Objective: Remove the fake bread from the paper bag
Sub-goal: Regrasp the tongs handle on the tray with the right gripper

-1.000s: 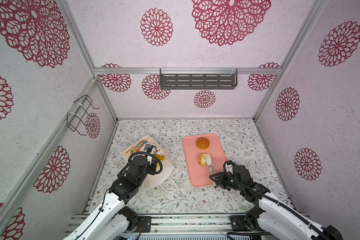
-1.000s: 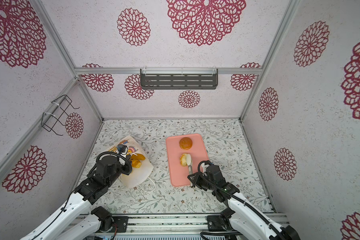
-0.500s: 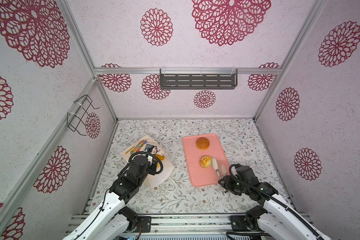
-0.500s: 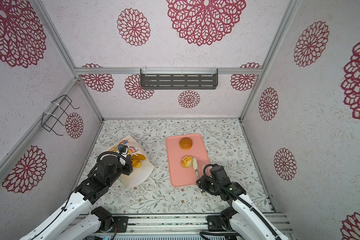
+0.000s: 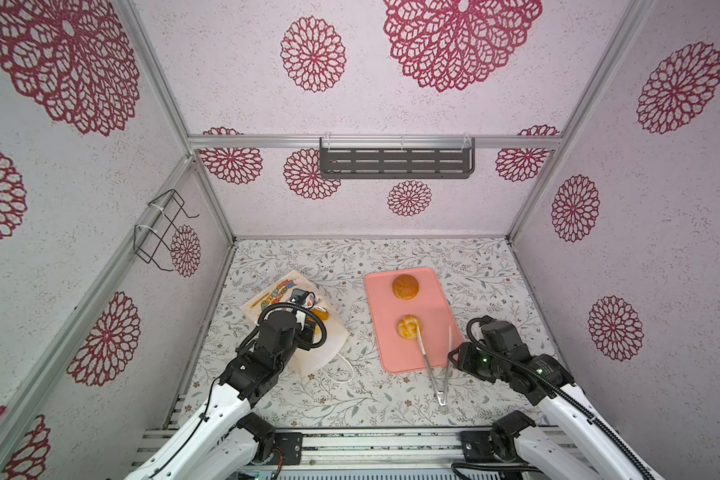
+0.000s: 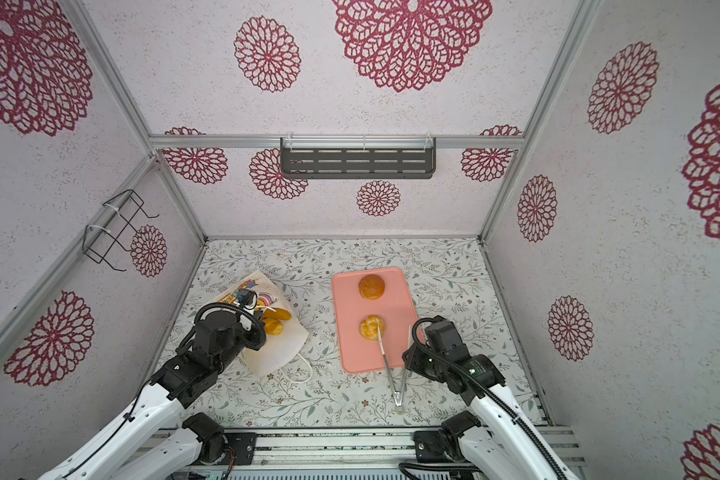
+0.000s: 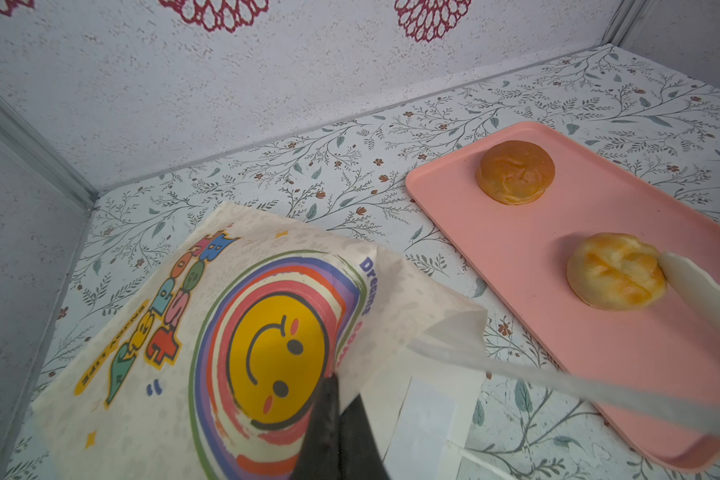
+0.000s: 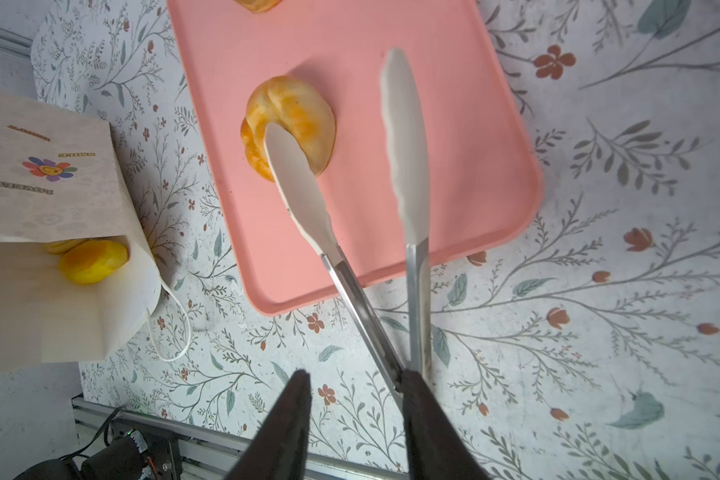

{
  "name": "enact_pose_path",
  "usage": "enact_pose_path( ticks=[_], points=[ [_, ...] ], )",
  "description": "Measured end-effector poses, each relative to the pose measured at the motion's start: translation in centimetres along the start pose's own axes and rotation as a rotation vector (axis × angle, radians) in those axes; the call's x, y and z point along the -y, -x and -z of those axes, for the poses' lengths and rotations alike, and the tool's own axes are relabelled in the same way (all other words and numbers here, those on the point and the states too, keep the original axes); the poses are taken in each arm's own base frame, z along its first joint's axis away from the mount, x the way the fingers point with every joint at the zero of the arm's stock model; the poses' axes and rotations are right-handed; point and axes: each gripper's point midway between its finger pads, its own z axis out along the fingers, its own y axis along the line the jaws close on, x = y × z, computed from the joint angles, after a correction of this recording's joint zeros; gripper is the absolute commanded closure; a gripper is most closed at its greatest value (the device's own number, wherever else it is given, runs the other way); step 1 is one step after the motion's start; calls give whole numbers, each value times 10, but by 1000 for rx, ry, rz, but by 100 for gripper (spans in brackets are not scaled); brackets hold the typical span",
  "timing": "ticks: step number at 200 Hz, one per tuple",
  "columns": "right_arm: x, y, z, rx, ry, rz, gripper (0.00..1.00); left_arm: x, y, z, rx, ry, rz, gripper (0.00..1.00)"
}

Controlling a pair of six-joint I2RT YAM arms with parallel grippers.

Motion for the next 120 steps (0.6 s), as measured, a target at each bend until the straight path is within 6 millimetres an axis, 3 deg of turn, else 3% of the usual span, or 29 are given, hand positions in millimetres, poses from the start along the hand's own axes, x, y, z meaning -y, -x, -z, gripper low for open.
enact_pose_path(
  ticks=[44, 85, 120],
  points=[
    [2, -7, -8, -32, -6, 28, 51, 0, 0, 0, 0, 0, 0, 100],
    [11, -53, -30, -126, -24, 86, 35, 0, 0, 0, 0, 0, 0, 100],
    [12, -79, -42, -154, -86, 141, 31, 1, -1, -1, -5, -1, -2, 100]
  ],
)
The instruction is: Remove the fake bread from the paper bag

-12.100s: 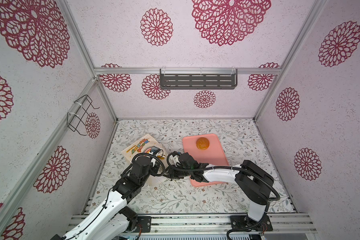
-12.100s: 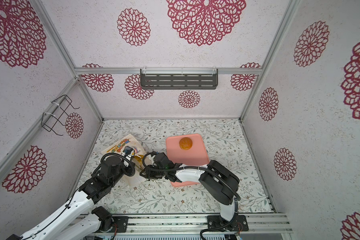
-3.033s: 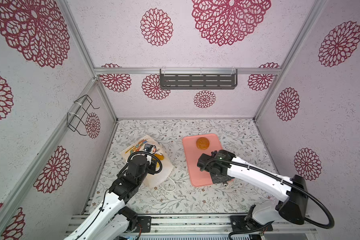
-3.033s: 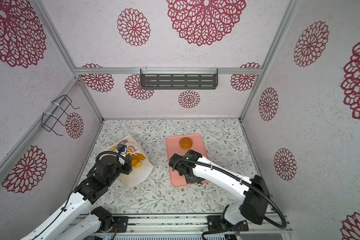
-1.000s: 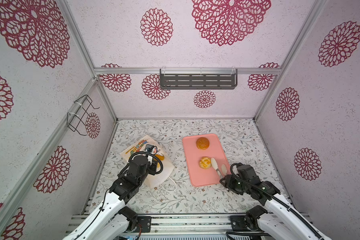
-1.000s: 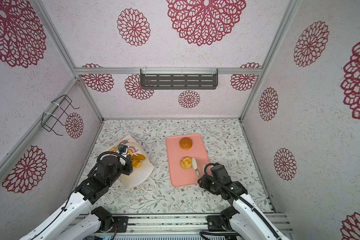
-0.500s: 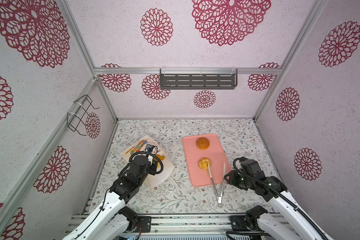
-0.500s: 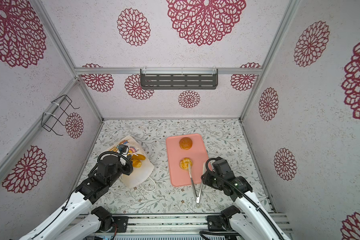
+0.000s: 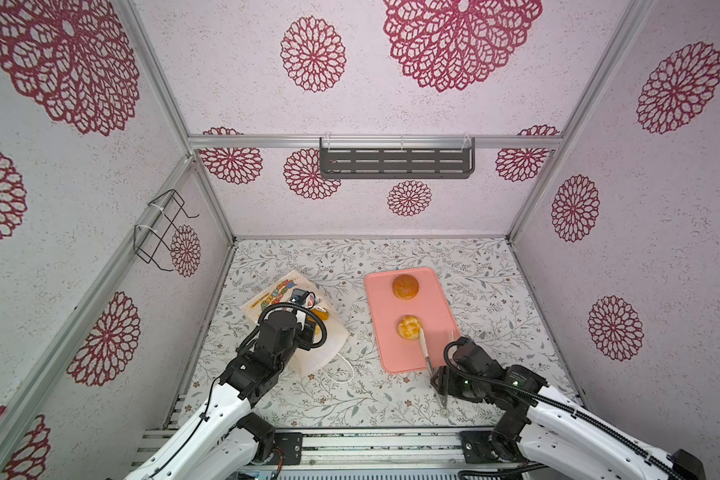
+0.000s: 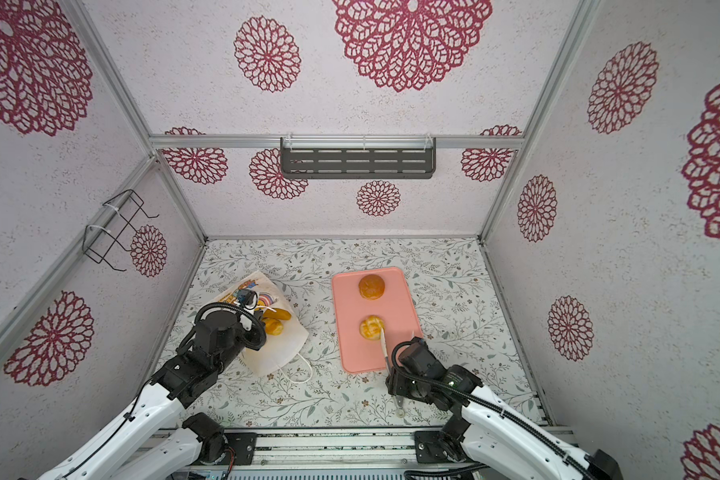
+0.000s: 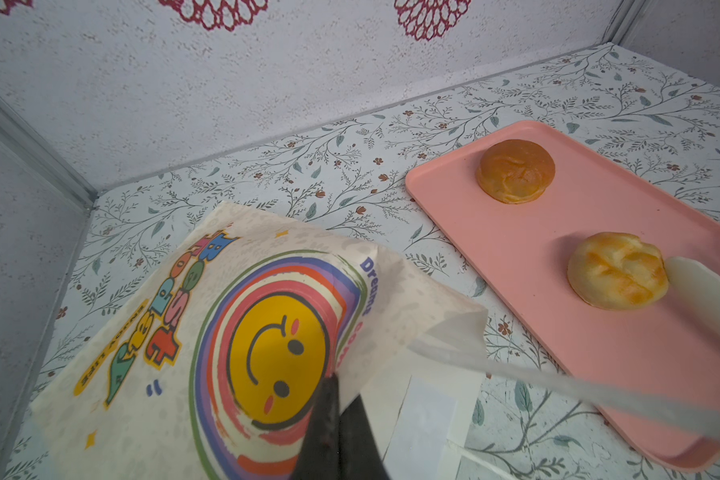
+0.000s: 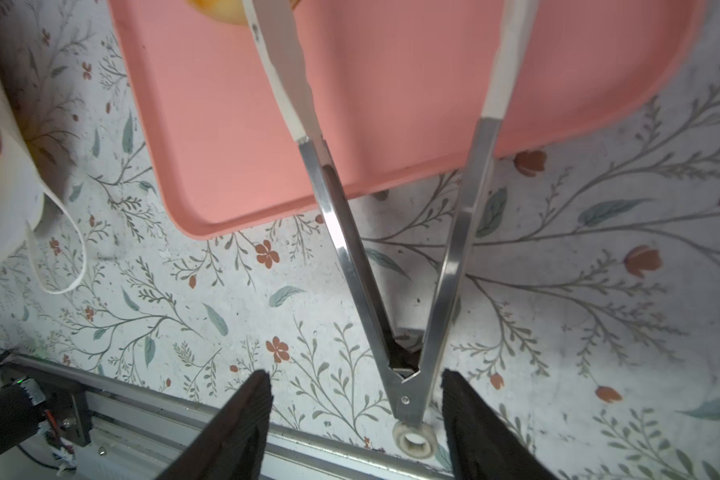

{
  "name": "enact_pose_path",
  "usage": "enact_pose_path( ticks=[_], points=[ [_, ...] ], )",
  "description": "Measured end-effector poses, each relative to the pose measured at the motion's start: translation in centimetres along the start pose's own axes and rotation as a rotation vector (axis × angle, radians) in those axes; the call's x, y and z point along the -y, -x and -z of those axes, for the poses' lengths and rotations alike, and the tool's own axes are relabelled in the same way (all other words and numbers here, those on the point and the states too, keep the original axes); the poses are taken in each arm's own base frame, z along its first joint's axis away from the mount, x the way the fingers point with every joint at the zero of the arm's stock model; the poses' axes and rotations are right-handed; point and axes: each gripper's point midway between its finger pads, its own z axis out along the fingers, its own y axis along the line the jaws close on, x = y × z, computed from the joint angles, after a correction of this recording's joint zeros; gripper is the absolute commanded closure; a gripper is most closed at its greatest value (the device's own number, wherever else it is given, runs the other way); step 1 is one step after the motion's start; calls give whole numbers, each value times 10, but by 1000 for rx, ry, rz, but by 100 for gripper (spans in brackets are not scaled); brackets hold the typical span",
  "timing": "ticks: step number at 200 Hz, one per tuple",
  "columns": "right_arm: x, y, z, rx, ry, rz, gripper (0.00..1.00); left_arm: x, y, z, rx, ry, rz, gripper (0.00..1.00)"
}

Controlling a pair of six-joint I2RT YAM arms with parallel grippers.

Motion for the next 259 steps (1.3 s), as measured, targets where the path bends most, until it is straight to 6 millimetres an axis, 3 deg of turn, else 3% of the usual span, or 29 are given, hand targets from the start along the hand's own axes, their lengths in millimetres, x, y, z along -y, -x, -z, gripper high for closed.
enact_pose_path(
  ticks=[77, 133, 163, 187, 221, 259],
  points=[
    [16, -12, -31, 30, -240, 51, 33, 1, 0, 0, 0, -2, -1, 100],
    [21, -3, -42, 120, -232, 9, 49, 1, 0, 0, 0, -2, -2, 100],
    [20, 1, -52, 157, -223, 8, 67, 1, 0, 0, -1, -3, -2, 100],
    [14, 3, -52, 172, -213, 13, 70, 1, 0, 0, -1, -3, -2, 100],
    [20, -1, -33, 135, -236, 51, 72, 1, 0, 0, 0, -1, -3, 100],
    [-4, 16, 21, 200, -94, 69, 73, 1, 0, 0, 0, -1, -3, 100]
  ],
)
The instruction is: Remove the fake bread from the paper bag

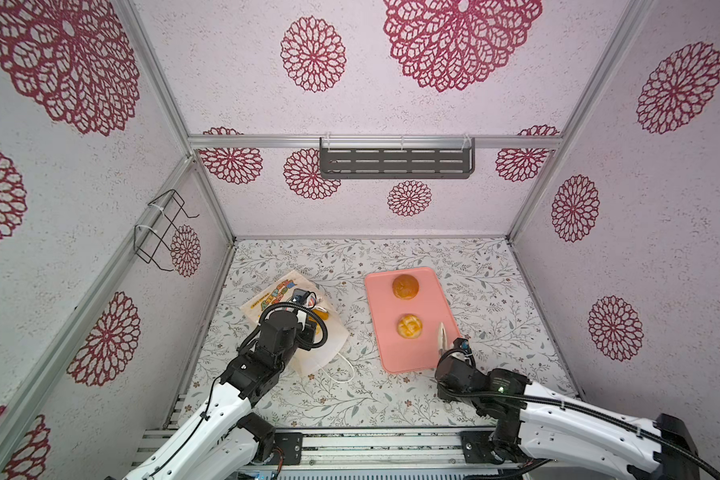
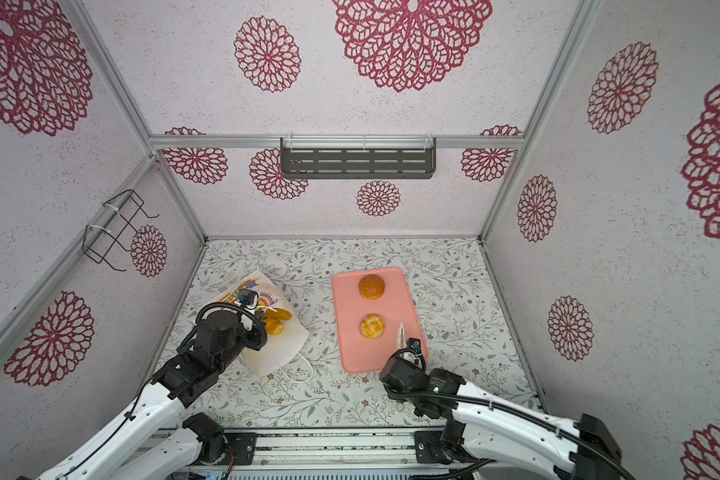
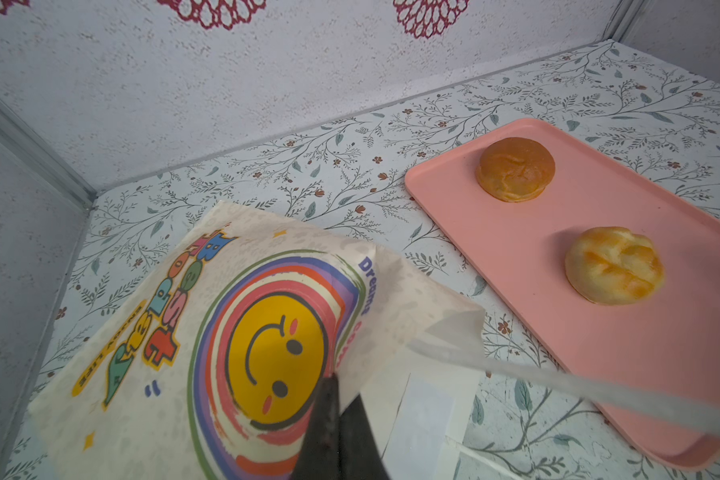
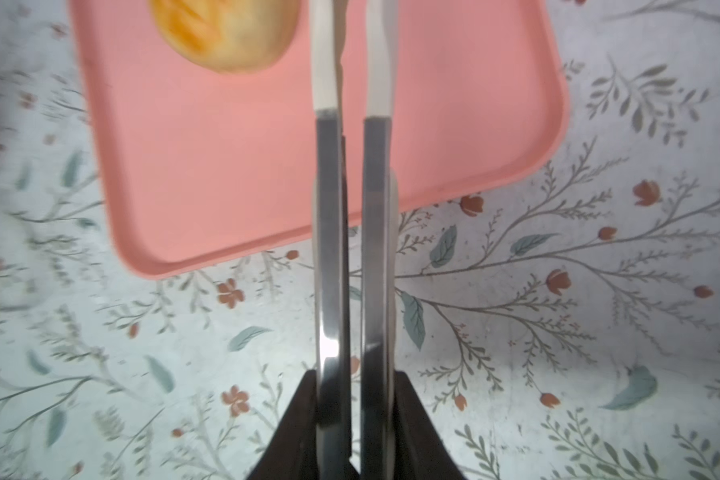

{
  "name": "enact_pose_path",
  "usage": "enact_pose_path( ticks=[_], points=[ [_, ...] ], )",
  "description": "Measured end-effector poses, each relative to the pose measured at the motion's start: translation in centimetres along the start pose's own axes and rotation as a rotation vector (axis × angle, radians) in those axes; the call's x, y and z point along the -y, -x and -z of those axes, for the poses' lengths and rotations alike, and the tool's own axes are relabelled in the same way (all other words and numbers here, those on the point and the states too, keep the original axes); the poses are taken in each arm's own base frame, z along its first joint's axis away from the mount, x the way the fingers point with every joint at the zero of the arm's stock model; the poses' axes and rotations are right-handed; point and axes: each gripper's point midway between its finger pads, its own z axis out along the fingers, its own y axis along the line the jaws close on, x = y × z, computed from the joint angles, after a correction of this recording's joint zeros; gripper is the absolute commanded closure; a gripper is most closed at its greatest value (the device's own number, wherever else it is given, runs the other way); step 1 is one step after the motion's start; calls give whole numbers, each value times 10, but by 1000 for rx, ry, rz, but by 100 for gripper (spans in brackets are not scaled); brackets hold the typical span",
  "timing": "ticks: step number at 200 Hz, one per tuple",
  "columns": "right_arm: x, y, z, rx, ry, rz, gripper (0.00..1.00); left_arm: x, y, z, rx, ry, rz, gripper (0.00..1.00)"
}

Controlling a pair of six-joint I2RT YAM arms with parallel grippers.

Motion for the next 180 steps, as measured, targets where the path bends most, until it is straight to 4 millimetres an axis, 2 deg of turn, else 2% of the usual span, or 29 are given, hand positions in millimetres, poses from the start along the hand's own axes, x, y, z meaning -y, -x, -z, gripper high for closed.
enact_pose_path(
  ticks=[51, 84, 110, 124, 148, 180],
  points=[
    [-11, 33, 59, 51, 135, -41, 70, 0, 0, 0, 1, 1, 0, 100],
    [-30, 56, 81, 18, 160, -19, 62, 0, 0, 0, 1, 2, 0, 100],
    [-46, 71, 85, -19, 169, 30, 62, -1, 0, 1, 2, 3, 0, 100],
    [-51, 77, 80, -37, 160, 46, 62, -1, 1, 1, 4, 6, 1, 100],
    [-51, 78, 70, -71, 145, 69, 62, -2, 2, 2, 11, 11, 2, 100],
    [-55, 80, 73, -75, 169, 81, 60, -2, 3, 3, 13, 11, 2, 100]
  ],
)
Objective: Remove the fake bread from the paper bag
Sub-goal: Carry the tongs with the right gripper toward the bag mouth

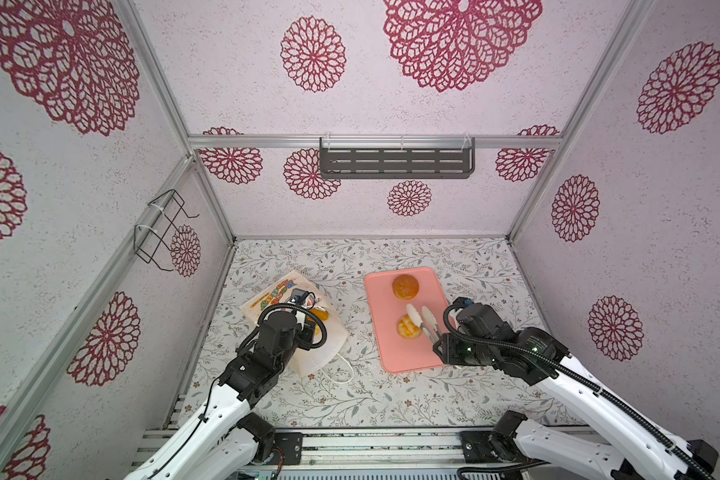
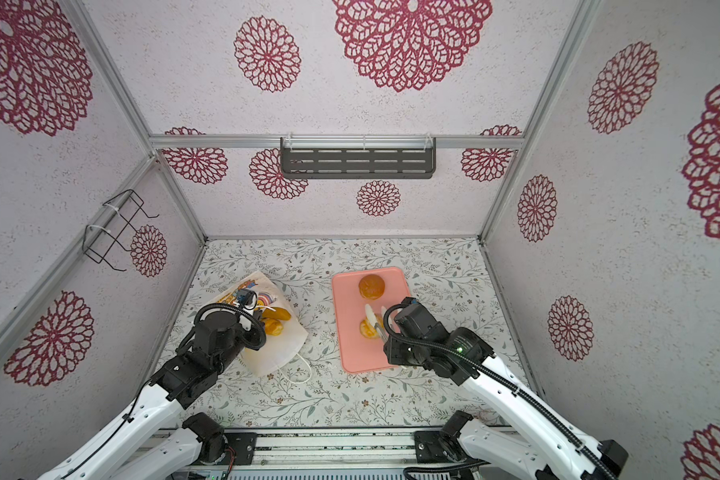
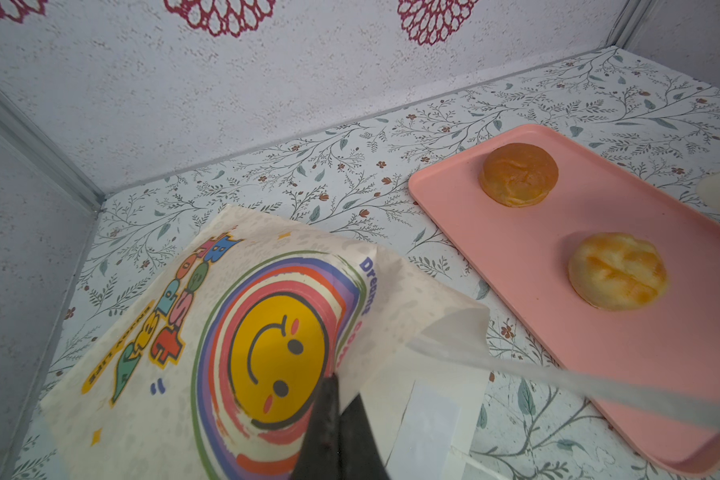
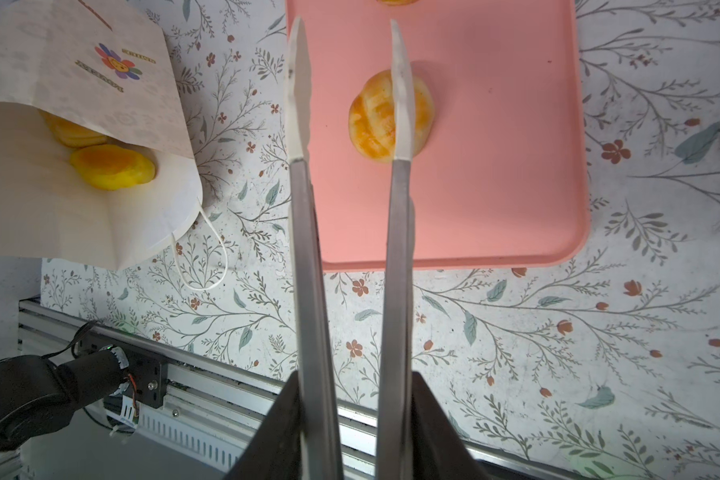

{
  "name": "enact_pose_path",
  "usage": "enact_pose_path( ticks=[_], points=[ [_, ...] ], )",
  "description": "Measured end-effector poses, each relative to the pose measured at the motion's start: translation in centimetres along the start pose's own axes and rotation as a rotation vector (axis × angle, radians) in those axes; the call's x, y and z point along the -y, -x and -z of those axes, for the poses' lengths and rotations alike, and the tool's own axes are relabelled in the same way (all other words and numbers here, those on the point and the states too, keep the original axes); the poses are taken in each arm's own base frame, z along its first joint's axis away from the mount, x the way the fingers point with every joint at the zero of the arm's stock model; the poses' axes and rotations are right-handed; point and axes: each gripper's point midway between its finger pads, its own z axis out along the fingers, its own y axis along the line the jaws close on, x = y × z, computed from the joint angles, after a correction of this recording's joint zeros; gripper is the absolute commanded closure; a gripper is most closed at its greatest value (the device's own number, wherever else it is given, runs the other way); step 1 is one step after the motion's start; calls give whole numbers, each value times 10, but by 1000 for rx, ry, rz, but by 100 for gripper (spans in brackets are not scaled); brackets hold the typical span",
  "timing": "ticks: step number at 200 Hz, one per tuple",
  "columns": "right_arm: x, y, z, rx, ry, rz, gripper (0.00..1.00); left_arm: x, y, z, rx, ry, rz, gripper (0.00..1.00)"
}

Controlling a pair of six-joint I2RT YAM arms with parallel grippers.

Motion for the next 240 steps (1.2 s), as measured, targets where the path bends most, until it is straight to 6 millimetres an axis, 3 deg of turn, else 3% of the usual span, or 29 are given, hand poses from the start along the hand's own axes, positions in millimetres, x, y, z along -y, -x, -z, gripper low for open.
enact_pose_path(
  ticks=[51, 98, 141, 198, 240],
  points=[
    [-15, -3, -1, -46, 64, 14, 56, 0, 0, 0, 1, -1, 0, 100],
    [-55, -28, -11, -101, 196, 97, 58, 5, 1, 2, 7, -15, -8, 100],
    [-80, -61, -28, -152, 290, 122, 64, 9, 1, 3, 7, -28, -25, 100],
    [-116, -59, -48, -119, 410, 91, 68, 14, 5, 9, 30, -47, -51, 100],
    [-141, -76, -74, -181, 445, 111, 68, 11, 3, 8, 24, -25, -64, 100]
  ],
)
